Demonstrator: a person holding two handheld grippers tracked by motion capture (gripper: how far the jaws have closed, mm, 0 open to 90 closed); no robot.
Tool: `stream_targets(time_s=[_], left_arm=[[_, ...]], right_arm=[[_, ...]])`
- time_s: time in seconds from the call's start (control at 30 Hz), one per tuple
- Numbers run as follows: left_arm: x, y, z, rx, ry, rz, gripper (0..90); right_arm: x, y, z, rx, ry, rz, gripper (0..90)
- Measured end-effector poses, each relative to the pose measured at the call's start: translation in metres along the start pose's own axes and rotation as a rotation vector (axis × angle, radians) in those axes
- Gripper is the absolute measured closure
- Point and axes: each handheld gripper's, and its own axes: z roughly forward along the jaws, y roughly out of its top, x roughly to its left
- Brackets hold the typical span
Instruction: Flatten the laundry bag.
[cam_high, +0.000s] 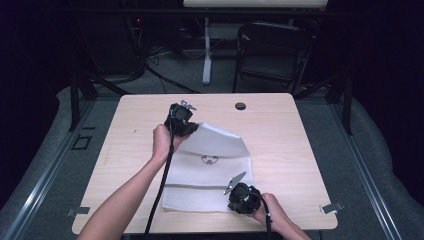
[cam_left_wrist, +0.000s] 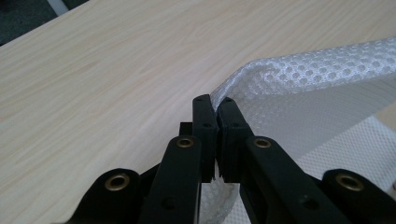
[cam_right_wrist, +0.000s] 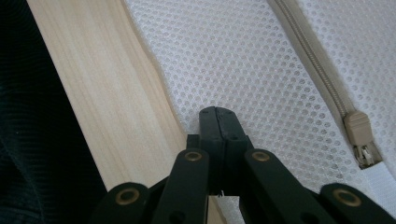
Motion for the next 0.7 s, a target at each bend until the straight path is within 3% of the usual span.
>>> stream_targets(time_s=[0.4,0.6,0.63,0.7], left_arm=[[0.013,0.011,0.032,-0.007,0.052,-0.056,87.1],[0.019,0.017,0.039,-0.025,0.066,-0.063,82.3],[0.02,0.018,0.04,-0.031,0.067,-0.061,81.2],[0.022,0.019,0.042,-0.03,0.067,-0.075,78.1]], right_arm=[[-0.002,-0.001,-0.002,0.015,-0.002,-0.007,90.0],[-0.001,-0.001,-0.001,0.008,-0.003,-0.006,90.0],[-0.002,-0.001,-0.001,0.009,0.015,-0.007,90.0],[-0.002,-0.001,-0.001,0.01,0.002,-0.005,90.0]])
